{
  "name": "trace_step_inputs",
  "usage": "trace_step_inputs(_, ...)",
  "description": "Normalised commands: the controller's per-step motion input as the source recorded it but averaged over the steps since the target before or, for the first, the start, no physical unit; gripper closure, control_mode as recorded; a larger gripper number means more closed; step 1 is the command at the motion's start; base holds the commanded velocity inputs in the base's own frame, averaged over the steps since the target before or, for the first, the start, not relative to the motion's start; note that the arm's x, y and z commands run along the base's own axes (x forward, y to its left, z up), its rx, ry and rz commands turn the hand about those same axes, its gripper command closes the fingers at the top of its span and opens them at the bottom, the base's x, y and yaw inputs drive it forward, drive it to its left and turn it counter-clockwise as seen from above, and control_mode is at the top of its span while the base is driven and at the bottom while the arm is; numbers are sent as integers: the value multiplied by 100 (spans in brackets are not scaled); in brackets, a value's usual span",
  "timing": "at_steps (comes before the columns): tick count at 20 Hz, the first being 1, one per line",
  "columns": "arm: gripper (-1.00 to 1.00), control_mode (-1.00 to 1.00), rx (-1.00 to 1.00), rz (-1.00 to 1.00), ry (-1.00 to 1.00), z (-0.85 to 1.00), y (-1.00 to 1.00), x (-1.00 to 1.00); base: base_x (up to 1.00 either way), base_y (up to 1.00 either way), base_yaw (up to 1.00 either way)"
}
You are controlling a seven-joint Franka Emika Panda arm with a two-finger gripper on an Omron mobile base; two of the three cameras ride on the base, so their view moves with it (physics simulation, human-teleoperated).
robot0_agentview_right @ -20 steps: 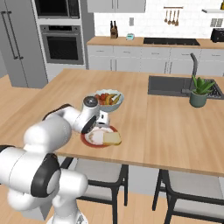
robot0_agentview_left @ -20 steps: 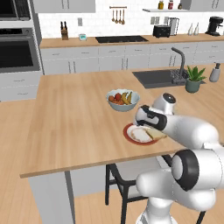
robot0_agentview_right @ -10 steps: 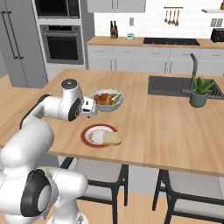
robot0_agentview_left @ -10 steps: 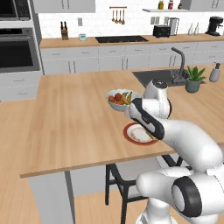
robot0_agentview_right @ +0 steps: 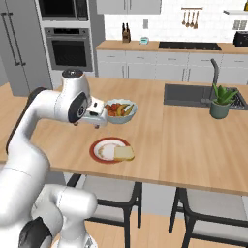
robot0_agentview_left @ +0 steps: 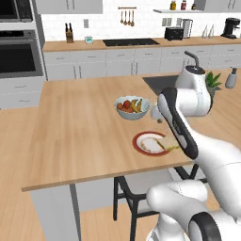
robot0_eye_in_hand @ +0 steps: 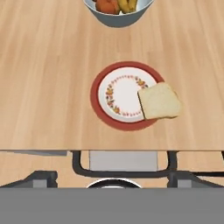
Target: Start the toaster. Once the lever pops up, take the bread to the plate on the dining counter.
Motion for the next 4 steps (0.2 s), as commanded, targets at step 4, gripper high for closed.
trace_step_inputs(4, -100, -100, 0, 0, 0, 20, -16, -100, 0, 0, 0)
